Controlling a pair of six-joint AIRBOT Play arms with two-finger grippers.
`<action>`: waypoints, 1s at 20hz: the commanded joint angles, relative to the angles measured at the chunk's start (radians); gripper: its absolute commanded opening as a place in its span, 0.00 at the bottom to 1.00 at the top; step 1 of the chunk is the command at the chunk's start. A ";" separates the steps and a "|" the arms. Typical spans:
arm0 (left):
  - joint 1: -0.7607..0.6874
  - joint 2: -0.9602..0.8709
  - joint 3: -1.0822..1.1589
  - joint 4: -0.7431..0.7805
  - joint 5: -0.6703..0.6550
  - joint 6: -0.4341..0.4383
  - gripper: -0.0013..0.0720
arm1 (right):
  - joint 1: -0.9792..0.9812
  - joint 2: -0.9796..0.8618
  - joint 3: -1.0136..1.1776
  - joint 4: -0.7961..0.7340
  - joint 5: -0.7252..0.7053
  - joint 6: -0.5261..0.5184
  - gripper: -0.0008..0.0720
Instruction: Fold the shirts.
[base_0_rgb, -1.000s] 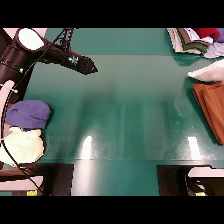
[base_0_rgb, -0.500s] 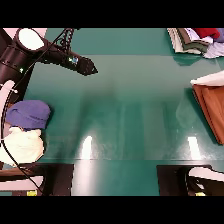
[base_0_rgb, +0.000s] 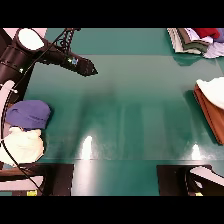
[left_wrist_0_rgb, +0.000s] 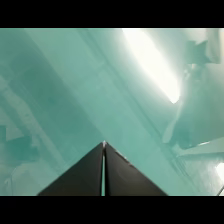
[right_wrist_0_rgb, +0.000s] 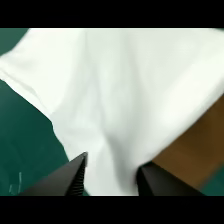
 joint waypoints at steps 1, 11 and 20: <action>0.000 -0.001 0.001 0.001 -0.003 0.017 0.05 | -0.077 0.028 -0.112 -0.045 0.028 0.001 0.67; 0.000 0.000 0.001 0.001 0.027 0.026 0.05 | 0.112 0.100 -0.087 0.203 0.085 0.062 0.67; 0.000 0.000 0.001 -0.003 0.006 0.026 0.05 | 0.758 0.172 -0.086 0.193 -0.060 0.058 0.03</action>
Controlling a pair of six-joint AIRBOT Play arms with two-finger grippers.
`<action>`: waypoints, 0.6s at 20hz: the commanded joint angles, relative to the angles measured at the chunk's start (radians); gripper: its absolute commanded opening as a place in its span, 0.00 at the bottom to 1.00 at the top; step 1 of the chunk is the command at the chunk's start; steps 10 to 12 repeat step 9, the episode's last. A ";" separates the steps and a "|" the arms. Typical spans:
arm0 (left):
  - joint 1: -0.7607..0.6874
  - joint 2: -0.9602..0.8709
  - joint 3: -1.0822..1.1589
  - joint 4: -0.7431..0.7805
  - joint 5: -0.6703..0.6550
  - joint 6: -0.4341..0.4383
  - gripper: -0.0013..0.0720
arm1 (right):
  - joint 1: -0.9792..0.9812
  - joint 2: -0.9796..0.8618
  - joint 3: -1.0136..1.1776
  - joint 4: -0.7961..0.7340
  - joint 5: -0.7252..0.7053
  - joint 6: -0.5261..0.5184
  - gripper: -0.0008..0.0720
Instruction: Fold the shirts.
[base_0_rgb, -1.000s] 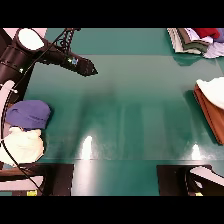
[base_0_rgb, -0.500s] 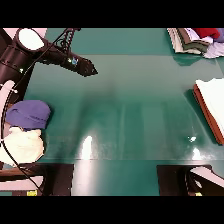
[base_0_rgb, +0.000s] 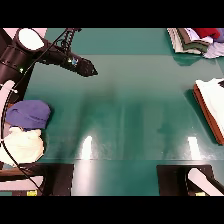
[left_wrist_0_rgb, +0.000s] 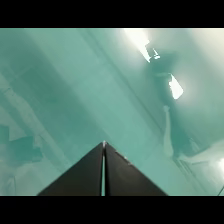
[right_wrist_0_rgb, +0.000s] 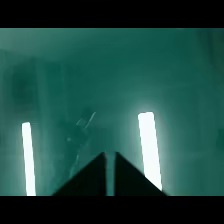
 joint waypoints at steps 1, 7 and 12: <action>0.000 0.000 0.001 -0.001 0.019 0.000 0.05 | 0.220 0.015 0.001 0.002 -0.059 -0.011 0.03; 0.000 0.000 0.001 -0.001 0.021 0.000 0.05 | 0.346 0.014 0.001 0.002 -0.058 -0.015 0.03; 0.000 0.000 0.001 -0.001 0.021 0.000 0.05 | 0.347 0.014 0.001 0.002 -0.035 -0.015 0.03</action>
